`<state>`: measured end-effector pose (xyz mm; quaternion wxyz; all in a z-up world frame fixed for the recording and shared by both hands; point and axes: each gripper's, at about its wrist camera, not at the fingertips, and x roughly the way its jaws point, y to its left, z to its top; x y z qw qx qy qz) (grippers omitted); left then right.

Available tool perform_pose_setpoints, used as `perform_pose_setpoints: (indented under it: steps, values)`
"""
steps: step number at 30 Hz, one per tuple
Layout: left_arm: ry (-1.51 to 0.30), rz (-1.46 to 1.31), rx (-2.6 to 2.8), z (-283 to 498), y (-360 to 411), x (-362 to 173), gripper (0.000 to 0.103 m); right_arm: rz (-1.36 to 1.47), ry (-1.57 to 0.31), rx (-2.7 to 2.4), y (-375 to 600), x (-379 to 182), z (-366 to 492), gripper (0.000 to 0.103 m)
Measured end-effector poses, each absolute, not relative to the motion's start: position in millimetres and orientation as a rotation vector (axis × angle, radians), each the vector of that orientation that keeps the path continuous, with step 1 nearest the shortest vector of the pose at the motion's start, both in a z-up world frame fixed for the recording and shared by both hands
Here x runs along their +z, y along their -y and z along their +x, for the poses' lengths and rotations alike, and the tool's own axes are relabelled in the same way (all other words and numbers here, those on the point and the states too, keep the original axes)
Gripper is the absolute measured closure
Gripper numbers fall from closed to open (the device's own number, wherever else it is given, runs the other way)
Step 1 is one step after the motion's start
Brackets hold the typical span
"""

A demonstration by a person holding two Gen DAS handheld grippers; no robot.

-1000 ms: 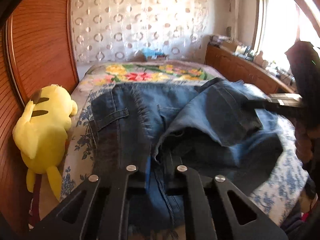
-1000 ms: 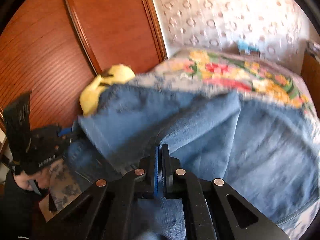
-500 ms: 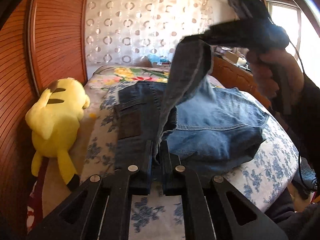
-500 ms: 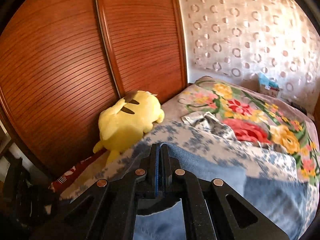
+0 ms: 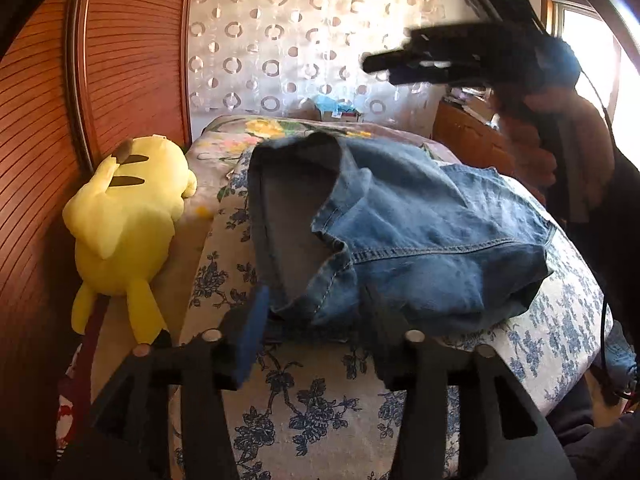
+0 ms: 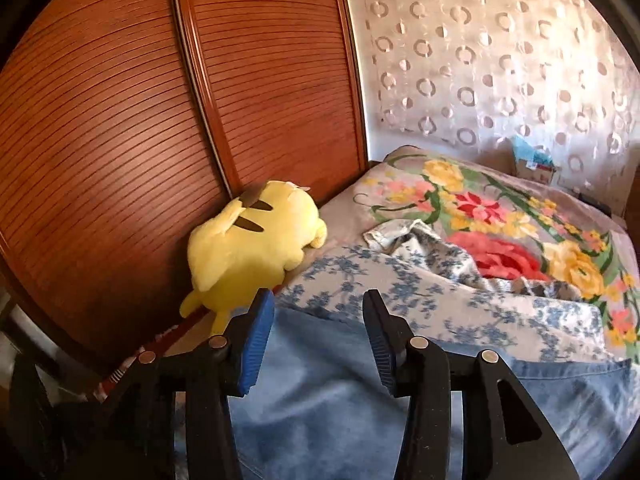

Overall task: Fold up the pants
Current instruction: 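Grasp the jeans edge with the left gripper, fold it over, release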

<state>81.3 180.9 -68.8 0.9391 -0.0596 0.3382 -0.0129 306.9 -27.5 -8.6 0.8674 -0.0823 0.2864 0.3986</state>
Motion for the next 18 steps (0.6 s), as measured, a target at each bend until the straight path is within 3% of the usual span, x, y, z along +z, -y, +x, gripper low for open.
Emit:
perform_pose_setpoints:
  steps: [3, 14, 16, 18]
  values:
    - [-0.686, -0.113, -0.018, 82, -178, -66, 0.038, -0.189, -0.599, 0.808, 47, -13, 296, 0.055]
    - [-0.661, -0.062, -0.045, 104, -167, -60, 0.038, -0.231, -0.682, 0.71, 131, -65, 244, 0.055]
    - [-0.682, -0.064, -0.058, 112, -169, -66, 0.045, -0.236, -0.704, 0.697, 139, -76, 236, 0.055]
    - [-0.724, -0.078, -0.047, 121, -173, -75, 0.059, -0.23, -0.722, 0.688, 149, -84, 229, 0.055]
